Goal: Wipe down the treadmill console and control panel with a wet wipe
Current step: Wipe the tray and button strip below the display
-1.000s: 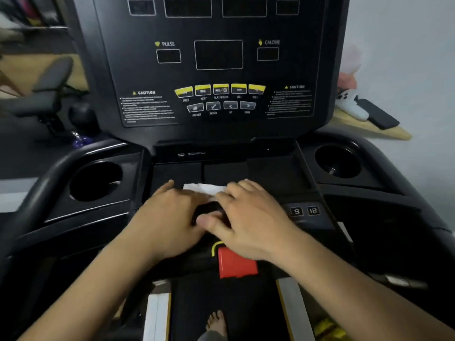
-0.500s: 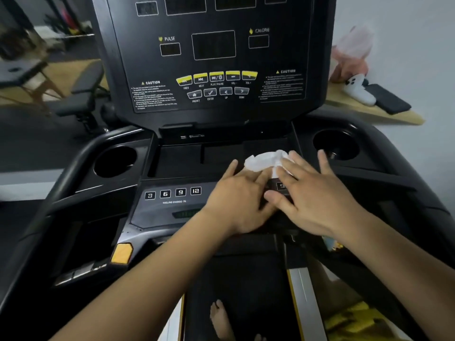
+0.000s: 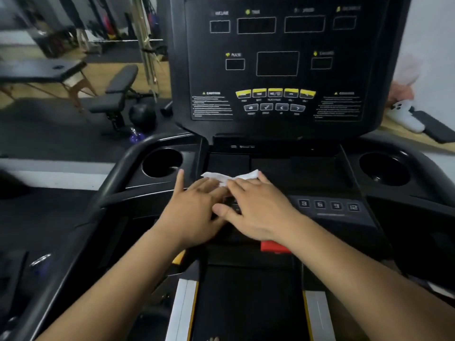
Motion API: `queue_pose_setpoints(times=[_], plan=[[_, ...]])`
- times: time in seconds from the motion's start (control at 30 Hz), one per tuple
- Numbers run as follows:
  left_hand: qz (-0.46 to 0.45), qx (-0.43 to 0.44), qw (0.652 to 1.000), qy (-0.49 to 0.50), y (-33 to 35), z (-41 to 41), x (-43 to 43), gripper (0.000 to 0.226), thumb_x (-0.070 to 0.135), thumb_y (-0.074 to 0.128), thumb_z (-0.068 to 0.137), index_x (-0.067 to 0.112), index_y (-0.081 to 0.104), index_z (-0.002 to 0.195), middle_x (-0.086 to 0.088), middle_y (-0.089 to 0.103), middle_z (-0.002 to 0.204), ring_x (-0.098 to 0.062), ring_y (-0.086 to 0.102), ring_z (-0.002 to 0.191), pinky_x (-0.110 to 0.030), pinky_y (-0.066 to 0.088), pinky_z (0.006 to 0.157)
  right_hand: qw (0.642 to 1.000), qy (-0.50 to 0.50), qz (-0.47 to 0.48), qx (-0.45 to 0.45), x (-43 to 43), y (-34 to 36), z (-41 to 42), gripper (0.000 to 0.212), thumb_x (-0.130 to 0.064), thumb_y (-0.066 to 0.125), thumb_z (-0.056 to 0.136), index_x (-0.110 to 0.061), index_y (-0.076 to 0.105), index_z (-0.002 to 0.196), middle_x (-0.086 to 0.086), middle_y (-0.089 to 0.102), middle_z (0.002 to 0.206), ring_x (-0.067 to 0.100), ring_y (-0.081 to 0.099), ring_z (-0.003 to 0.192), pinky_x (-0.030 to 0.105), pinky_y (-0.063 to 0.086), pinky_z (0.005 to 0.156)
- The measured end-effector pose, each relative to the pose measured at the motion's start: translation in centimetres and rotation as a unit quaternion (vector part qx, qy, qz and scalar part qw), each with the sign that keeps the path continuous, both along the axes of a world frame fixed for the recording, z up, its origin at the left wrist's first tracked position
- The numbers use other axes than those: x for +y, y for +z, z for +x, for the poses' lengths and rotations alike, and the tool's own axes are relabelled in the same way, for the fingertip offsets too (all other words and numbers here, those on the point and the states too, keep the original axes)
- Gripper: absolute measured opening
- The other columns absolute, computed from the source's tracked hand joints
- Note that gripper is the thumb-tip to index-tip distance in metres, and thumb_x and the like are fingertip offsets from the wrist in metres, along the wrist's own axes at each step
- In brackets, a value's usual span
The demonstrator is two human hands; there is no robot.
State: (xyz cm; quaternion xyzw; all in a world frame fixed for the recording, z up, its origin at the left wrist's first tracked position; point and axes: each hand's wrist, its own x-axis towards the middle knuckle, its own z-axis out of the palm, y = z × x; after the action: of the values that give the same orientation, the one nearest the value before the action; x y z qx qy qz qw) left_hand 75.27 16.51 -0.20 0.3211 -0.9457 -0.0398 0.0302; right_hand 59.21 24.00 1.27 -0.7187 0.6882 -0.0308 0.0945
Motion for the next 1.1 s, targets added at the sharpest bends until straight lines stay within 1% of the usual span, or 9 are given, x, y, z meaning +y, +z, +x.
queue_pose_setpoints(times=[0.13, 0.23, 0.43, 0.6, 0.7, 0.83, 0.93, 1.03, 1.1], plan=[[0.014, -0.006, 0.999, 0.041, -0.3, 4.8, -2.4, 0.074, 0.059, 0.02, 0.079, 0.036, 0.034, 0.148, 0.01, 0.045, 0.15, -0.024, 0.017, 0.152, -0.067, -0.007, 0.116, 1.0, 0.019, -0.004, -0.024, -3.2, -0.7, 4.7, 0.089, -0.074, 0.018, 0.09, -0.012, 0.022, 0.153, 0.006, 0.027, 0.16, 0.022, 0.022, 0.146, 0.049, 0.005, 0.121], [0.034, 0.003, 0.999, 0.017, -0.4, 4.7, -2.3, 0.074, 0.058, 0.021, 0.081, 0.034, 0.03, 0.151, 0.008, 0.04, 0.154, -0.024, 0.007, 0.154, -0.065, -0.006, 0.117, 1.0, 0.007, -0.017, -0.023, -2.6, -1.0, 4.5, 0.086, -0.075, 0.017, 0.089, -0.018, 0.019, 0.154, -0.001, 0.024, 0.161, 0.019, 0.018, 0.147, 0.054, 0.002, 0.12], [0.028, 0.017, 0.995, -0.096, -0.4, -5.2, 1.9, 0.069, 0.061, 0.023, 0.086, 0.031, 0.03, 0.148, -0.003, 0.053, 0.139, -0.024, 0.044, 0.135, -0.064, 0.002, 0.118, 0.996, -0.088, -0.003, 0.031, 4.3, -0.6, -4.2, 0.084, -0.075, 0.007, 0.085, -0.027, 0.019, 0.153, -0.01, 0.027, 0.158, 0.011, 0.02, 0.145, 0.058, 0.001, 0.119], [0.052, -0.015, 0.974, -0.222, 0.3, -16.3, 6.2, 0.072, 0.059, 0.046, 0.093, 0.018, 0.031, 0.151, -0.011, 0.049, 0.144, -0.026, 0.043, 0.136, -0.058, 0.001, 0.121, 0.981, -0.181, 0.024, 0.069, 10.8, -0.2, -12.8, 0.08, -0.067, 0.015, 0.087, -0.023, 0.021, 0.153, -0.008, 0.028, 0.158, 0.009, 0.018, 0.147, 0.057, -0.001, 0.119], [0.047, -0.014, 0.969, -0.242, 0.4, -18.4, 7.3, 0.072, 0.057, 0.047, 0.093, 0.013, 0.034, 0.149, -0.009, 0.051, 0.142, -0.025, 0.045, 0.134, -0.054, 0.002, 0.122, 0.979, -0.186, 0.03, 0.075, 12.3, -0.3, -14.5, 0.087, -0.068, 0.007, 0.083, -0.02, 0.018, 0.155, -0.004, 0.024, 0.161, 0.008, 0.011, 0.149, 0.055, -0.001, 0.12], [0.003, -0.001, 0.973, -0.229, 0.3, -14.4, 5.8, 0.072, 0.051, 0.048, 0.092, 0.015, 0.031, 0.152, -0.008, 0.048, 0.146, -0.025, 0.043, 0.137, -0.052, 0.001, 0.122, 0.98, -0.18, 0.023, 0.08, 11.3, -0.6, -10.5, 0.091, -0.076, -0.002, 0.083, -0.022, 0.006, 0.157, -0.003, 0.006, 0.165, 0.01, -0.002, 0.15, 0.051, -0.004, 0.12], [-0.006, 0.02, 0.98, -0.197, -0.2, -8.7, 4.3, 0.066, 0.045, 0.049, 0.086, 0.018, 0.044, 0.147, -0.004, 0.051, 0.147, -0.023, 0.043, 0.139, -0.051, 0.004, 0.123, 0.988, -0.142, 0.032, 0.051, 8.9, -0.4, -5.4, 0.095, -0.075, -0.011, 0.081, -0.02, 0.001, 0.157, -0.002, -0.007, 0.164, 0.012, -0.014, 0.149, 0.051, -0.008, 0.12], [-0.007, 0.055, 0.99, -0.127, -0.9, -1.8, 3.0, 0.055, 0.045, 0.049, 0.081, 0.024, 0.061, 0.131, 0.004, 0.061, 0.136, -0.019, 0.053, 0.132, -0.052, 0.018, 0.121, 0.997, -0.07, 0.019, 0.031, 5.7, -0.7, 0.0, 0.091, -0.072, -0.008, 0.086, -0.017, 0.007, 0.156, 0.001, -0.006, 0.165, 0.015, -0.015, 0.15, 0.053, -0.012, 0.119], [0.013, 0.082, 0.994, -0.075, -1.4, 2.8, 2.7, 0.048, 0.046, 0.049, 0.084, 0.025, 0.066, 0.123, 0.009, 0.066, 0.128, -0.015, 0.062, 0.119, -0.049, 0.027, 0.119, 1.0, -0.014, -0.003, 0.008, 4.1, -1.4, 3.7, 0.091, -0.071, -0.006, 0.088, -0.014, 0.017, 0.155, 0.003, 0.003, 0.165, 0.017, -0.01, 0.151, 0.056, -0.011, 0.117]])
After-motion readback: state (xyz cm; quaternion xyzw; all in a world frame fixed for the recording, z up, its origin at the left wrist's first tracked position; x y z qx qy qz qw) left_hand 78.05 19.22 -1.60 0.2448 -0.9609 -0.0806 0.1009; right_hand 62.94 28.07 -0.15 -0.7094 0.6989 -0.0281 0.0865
